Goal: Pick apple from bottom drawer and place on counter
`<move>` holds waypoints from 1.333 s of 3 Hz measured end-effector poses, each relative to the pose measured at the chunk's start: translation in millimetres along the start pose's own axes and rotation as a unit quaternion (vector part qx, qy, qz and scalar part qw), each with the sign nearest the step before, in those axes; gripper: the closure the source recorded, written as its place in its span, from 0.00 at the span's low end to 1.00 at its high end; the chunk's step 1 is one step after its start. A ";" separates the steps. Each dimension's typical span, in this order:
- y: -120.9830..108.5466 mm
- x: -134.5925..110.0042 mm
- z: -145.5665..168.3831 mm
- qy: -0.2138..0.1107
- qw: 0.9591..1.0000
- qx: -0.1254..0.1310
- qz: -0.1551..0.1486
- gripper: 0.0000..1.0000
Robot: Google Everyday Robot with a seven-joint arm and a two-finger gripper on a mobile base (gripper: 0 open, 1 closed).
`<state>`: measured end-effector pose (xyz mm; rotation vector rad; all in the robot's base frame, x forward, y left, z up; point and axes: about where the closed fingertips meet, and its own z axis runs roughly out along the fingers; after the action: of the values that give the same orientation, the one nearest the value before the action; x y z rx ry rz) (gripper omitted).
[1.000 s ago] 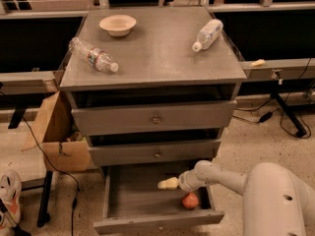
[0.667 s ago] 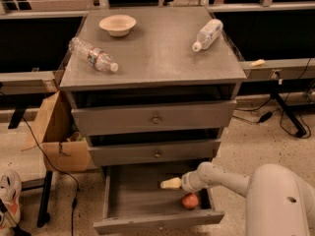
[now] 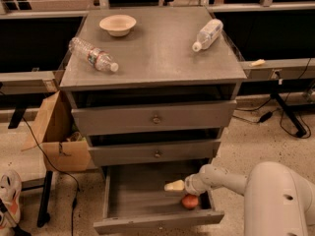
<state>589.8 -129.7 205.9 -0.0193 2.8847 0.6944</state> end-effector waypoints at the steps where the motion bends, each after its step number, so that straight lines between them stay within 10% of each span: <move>1: -12.3 6.4 3.1 0.010 1.000 0.026 0.013 0.00; 3: -38.7 22.6 27.2 0.055 0.993 0.095 0.047 0.00; 4: -49.1 35.5 48.8 0.085 0.990 0.089 0.066 0.02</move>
Offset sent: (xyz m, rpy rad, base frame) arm -0.0137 -0.0271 -0.0395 -0.2093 0.1452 -0.0833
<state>565.6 -150.4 134.9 0.1425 3.1248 0.4743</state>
